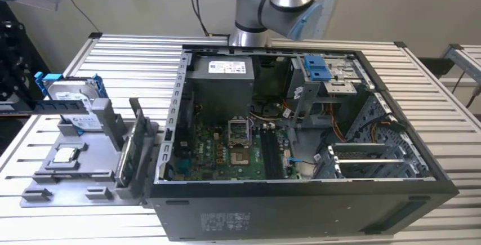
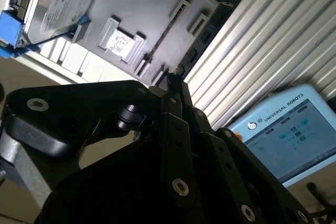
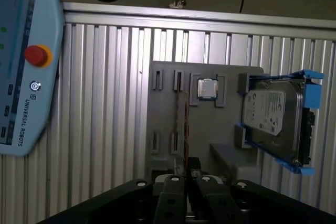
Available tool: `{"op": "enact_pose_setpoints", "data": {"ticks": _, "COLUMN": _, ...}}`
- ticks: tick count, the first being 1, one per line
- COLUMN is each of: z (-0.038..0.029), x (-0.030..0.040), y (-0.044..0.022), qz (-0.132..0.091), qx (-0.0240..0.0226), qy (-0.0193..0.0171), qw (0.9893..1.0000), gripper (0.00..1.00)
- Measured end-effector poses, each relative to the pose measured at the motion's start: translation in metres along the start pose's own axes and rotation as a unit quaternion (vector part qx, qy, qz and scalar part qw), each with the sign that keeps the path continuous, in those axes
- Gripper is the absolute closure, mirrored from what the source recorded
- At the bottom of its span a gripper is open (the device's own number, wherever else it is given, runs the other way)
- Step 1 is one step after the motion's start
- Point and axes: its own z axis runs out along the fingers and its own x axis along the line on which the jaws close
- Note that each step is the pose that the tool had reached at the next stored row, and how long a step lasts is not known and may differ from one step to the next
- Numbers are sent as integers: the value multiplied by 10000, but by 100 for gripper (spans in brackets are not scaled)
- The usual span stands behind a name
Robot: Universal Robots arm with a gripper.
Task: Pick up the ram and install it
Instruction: 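Pick up the ram and move it above insertion slot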
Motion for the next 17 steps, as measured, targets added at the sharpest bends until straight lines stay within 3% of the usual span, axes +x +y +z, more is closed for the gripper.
{"op": "enact_pose_setpoints", "data": {"ticks": 17, "z": -2, "x": 9, "y": -248, "qz": 0, "qx": -4, "qy": 0, "qw": 10000, "gripper": 86}}
